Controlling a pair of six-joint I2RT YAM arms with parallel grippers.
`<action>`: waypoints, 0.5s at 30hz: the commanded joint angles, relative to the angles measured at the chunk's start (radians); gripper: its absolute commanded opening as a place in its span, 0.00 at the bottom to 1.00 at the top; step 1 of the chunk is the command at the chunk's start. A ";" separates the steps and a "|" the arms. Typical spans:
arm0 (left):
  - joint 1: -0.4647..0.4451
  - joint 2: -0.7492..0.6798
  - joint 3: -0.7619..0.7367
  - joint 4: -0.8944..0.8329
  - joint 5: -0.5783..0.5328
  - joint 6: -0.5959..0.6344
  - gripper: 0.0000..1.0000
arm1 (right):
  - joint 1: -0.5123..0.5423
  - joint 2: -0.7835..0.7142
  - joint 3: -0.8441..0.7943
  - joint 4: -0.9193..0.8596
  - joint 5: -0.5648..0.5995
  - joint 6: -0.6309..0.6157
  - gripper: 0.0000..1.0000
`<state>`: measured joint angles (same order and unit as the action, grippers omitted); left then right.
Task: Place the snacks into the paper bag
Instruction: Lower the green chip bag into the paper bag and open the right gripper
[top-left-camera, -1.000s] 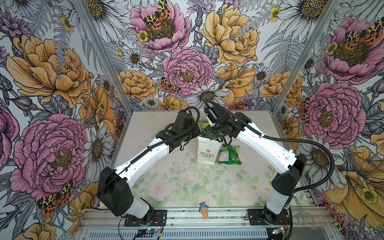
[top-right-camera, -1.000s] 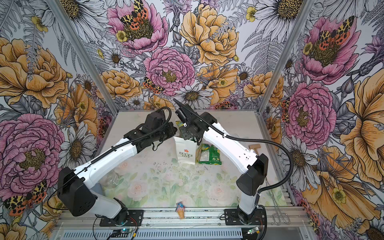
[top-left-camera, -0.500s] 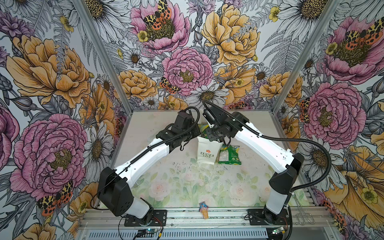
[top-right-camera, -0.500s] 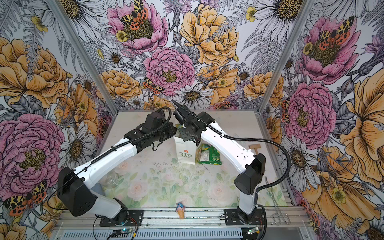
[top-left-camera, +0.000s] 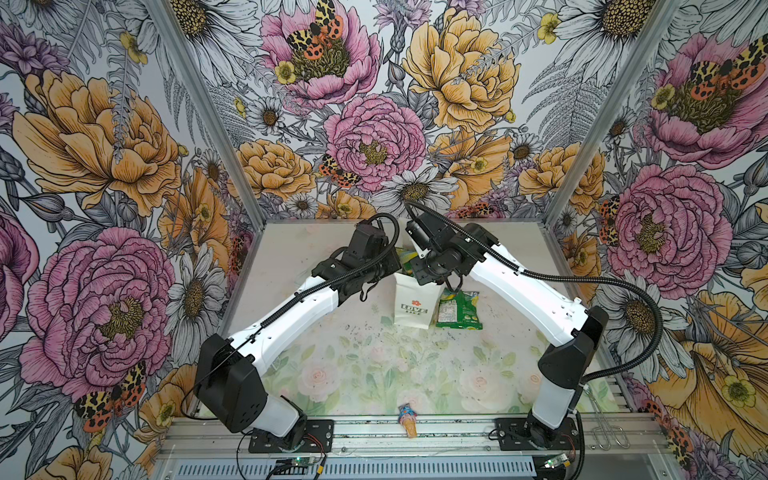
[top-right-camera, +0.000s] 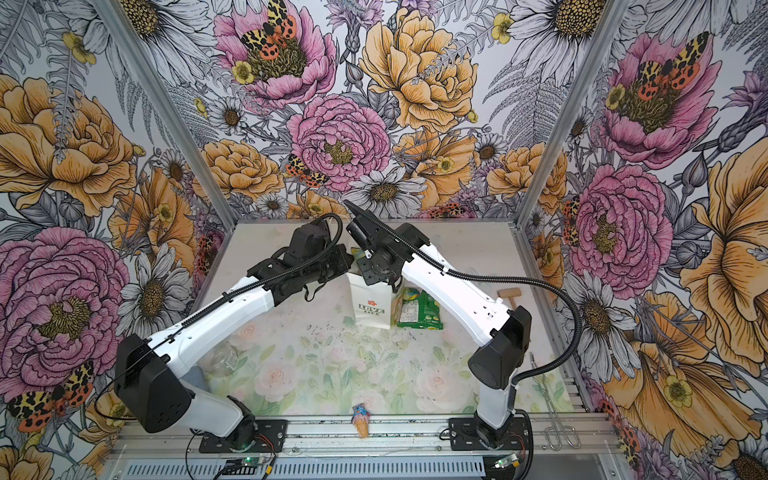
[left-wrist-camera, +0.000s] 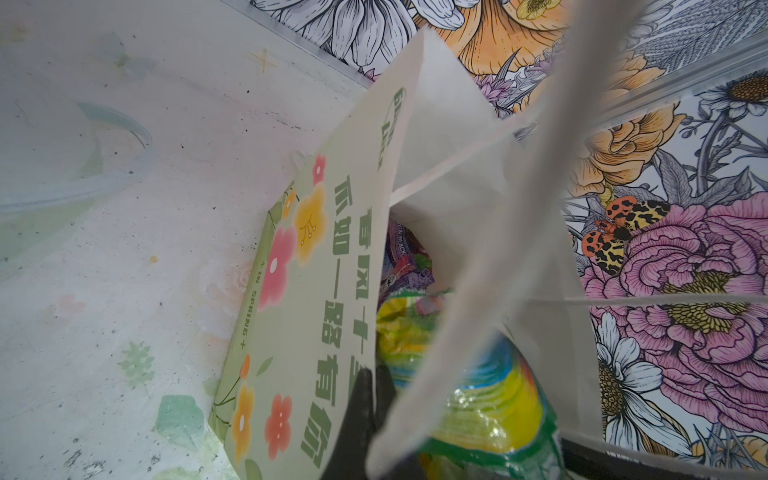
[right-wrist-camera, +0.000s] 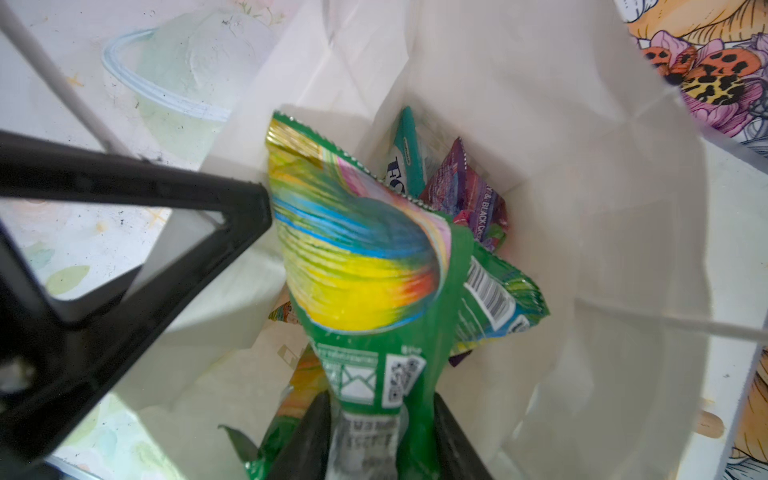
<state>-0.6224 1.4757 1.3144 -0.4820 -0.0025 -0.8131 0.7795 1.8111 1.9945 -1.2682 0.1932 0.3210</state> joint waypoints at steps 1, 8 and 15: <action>0.003 -0.012 -0.009 0.010 -0.002 -0.003 0.00 | 0.007 0.005 0.017 0.008 -0.059 -0.001 0.40; 0.002 -0.010 -0.008 0.011 0.002 -0.004 0.00 | 0.007 -0.007 0.006 0.008 -0.103 -0.025 0.47; 0.003 -0.013 -0.007 0.011 0.000 -0.003 0.00 | 0.007 -0.030 0.017 0.008 -0.087 -0.027 0.53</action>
<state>-0.6224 1.4757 1.3144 -0.4824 -0.0021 -0.8131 0.7799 1.8099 1.9945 -1.2671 0.1104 0.2981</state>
